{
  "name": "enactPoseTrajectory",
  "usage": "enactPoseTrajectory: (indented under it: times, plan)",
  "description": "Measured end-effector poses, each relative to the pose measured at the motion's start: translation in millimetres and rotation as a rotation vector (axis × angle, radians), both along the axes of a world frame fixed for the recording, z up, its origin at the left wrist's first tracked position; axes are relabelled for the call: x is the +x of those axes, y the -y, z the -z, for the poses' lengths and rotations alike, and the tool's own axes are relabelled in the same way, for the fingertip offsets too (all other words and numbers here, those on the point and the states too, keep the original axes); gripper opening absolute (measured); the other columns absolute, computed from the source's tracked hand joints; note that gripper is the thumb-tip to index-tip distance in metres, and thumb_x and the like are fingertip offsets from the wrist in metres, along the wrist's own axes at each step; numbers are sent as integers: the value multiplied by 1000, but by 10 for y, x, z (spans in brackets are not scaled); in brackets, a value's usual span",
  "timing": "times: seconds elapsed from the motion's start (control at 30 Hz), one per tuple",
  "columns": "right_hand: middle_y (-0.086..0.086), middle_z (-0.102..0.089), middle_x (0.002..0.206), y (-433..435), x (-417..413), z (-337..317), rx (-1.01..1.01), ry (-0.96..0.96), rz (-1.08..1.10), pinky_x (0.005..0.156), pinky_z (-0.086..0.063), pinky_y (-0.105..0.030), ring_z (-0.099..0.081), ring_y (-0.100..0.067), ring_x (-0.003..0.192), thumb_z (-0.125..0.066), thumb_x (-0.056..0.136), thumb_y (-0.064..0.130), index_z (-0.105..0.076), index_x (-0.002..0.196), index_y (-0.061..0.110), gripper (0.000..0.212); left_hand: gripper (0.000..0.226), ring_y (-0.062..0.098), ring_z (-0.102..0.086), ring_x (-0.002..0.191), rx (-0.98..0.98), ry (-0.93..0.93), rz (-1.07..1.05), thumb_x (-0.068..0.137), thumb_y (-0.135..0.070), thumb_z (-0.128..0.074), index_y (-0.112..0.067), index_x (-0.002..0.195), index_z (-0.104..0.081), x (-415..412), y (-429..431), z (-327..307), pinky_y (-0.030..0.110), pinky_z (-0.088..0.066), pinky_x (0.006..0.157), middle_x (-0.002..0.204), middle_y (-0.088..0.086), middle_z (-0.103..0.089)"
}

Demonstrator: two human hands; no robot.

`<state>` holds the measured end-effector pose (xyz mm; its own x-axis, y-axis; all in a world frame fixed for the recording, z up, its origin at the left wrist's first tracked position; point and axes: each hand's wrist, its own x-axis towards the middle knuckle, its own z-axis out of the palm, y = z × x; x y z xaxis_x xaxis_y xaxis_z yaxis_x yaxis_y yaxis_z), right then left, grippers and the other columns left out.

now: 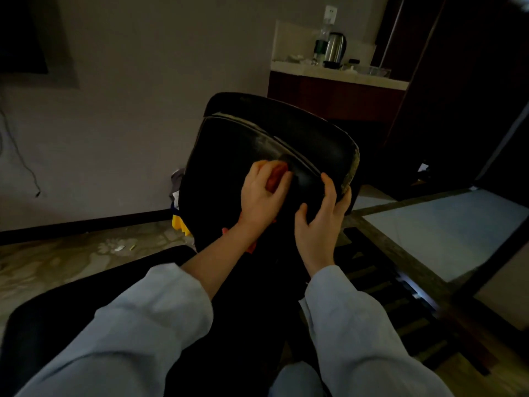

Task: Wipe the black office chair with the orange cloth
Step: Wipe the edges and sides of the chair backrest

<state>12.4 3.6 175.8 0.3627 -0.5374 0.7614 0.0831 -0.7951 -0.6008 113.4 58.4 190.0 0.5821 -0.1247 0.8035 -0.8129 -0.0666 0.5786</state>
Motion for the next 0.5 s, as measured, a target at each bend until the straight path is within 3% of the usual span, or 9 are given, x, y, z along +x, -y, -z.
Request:
enactPoseTrajectory:
  times: [0.2, 0.33, 0.5]
  plan:
    - [-23, -14, 150, -21, -22, 18, -9, 27, -8, 105, -31, -30, -29, -32, 135, -56, 83, -5, -27, 133, 33, 69, 23, 14, -61, 85, 80, 240, 77, 88, -18, -58, -3, 102, -68, -205, -7, 61, 15, -48, 76, 100, 13, -61]
    - [-22, -16, 149, 6, -27, 20, -15, 21, -30, 105, -24, -22, -26, -27, 135, -57, 80, -8, -27, 132, 33, 72, 26, 23, -62, 90, 159, 451, 149, 87, -16, -54, 0, 100, -68, -143, 122, -172, 25, -50, 80, 101, 17, -63]
    - [-22, -17, 149, -32, -13, -33, 17, 20, -17, 102, -25, -22, -27, -30, 136, -56, 83, -5, -28, 127, 39, 68, 23, 24, -63, 89, 212, 375, 69, 88, -16, -55, -4, 100, -69, -31, 147, -246, 29, -52, 75, 102, 14, -63]
